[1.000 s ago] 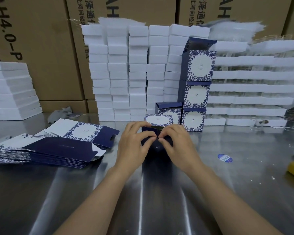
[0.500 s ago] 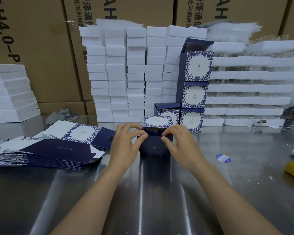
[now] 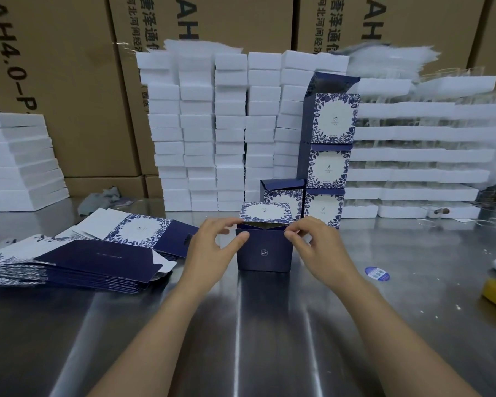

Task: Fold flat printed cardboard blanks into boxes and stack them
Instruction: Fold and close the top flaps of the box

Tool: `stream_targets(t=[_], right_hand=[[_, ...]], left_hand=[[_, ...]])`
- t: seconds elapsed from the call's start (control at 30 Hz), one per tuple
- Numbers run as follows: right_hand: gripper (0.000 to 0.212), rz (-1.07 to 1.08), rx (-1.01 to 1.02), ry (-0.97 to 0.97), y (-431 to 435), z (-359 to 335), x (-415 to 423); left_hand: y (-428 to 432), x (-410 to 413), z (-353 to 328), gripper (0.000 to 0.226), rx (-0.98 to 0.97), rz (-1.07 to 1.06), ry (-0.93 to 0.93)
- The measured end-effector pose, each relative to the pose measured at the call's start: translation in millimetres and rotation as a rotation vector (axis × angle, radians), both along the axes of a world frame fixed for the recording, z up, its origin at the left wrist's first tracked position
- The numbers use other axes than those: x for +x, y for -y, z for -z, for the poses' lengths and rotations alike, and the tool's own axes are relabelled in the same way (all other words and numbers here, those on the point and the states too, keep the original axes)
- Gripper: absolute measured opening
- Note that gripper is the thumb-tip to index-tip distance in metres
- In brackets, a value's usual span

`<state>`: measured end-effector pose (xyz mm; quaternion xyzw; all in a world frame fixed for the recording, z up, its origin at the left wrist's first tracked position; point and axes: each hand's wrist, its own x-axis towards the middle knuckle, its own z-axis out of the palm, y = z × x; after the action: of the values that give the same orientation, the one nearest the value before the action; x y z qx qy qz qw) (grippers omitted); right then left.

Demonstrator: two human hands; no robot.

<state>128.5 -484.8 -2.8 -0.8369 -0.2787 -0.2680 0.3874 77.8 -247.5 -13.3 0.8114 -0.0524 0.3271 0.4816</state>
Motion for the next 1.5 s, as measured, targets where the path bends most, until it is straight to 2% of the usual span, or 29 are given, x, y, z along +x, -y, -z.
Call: stream_targets(t=[0.17, 0.3, 0.4, 0.5, 0.6, 0.63, 0.7, 0.83, 0.9, 0.97, 1.07, 1.23, 1.3, 1.37, 1.5], right_hand=[[0.010, -0.074, 0.112, -0.171, -1.0, 0.7, -2.8], [0.020, -0.088, 0.196, -0.111, -2.0, -3.7, -5.7], [0.033, -0.097, 0.218, -0.094, -2.0, -8.0, -9.9], [0.054, -0.014, 0.169, -0.026, -1.0, -6.1, -10.8], [0.073, -0.087, 0.210, -0.236, -1.2, -1.5, -10.3], [0.073, -0.117, 0.231, -0.307, -2.6, 1.5, -9.6], [0.063, -0.102, 0.235, -0.327, -6.2, 7.3, -6.5], [0.042, -0.029, 0.159, -0.192, -15.1, 11.9, -4.3], [0.037, -0.037, 0.140, -0.125, -19.4, 12.0, -3.9], [0.036, -0.067, 0.142, -0.091, -23.2, 12.2, -5.0], [0.046, -0.125, 0.186, -0.117, -28.0, 13.5, -7.1], [0.085, -0.263, 0.363, -0.344, -31.9, 15.5, -11.6], [0.091, -0.285, 0.403, -0.398, -32.6, 15.8, -13.0], [0.086, -0.269, 0.409, -0.399, -34.0, 12.9, -16.4], [0.051, -0.235, 0.397, -0.345, -35.6, 1.0, -21.7]], left_hand=[[-3.2, -2.1, -1.5, 0.008, -0.130, -0.032, -0.026], [-0.3, -3.3, -6.7, 0.012, -0.210, 0.016, -0.005], [1.9, -3.7, -12.1, 0.025, -0.225, 0.058, -0.001], [4.7, -3.8, -12.8, 0.031, -0.200, 0.050, 0.004], [5.2, -3.3, -8.5, 0.032, -0.193, 0.038, 0.027], [5.3, -3.1, -7.1, 0.032, -0.194, 0.035, 0.037], [6.2, -2.9, -5.8, 0.031, -0.199, 0.009, 0.064], [7.9, -2.1, -11.2, 0.033, -0.312, 0.003, 0.135], [8.6, -3.1, -14.7, 0.035, -0.362, 0.025, 0.145], [9.2, -4.2, -15.7, 0.032, -0.328, -0.006, 0.164], [7.3, -4.9, -15.6, 0.031, -0.201, -0.131, 0.180], [5.5, -5.4, -14.7, 0.034, -0.277, -0.062, 0.184], [7.5, -6.1, -15.3, 0.034, -0.268, -0.075, 0.212], [10.9, -8.0, -16.8, 0.030, -0.279, -0.081, 0.225], [17.2, -15.6, -25.8, 0.025, -0.304, -0.104, 0.279]])
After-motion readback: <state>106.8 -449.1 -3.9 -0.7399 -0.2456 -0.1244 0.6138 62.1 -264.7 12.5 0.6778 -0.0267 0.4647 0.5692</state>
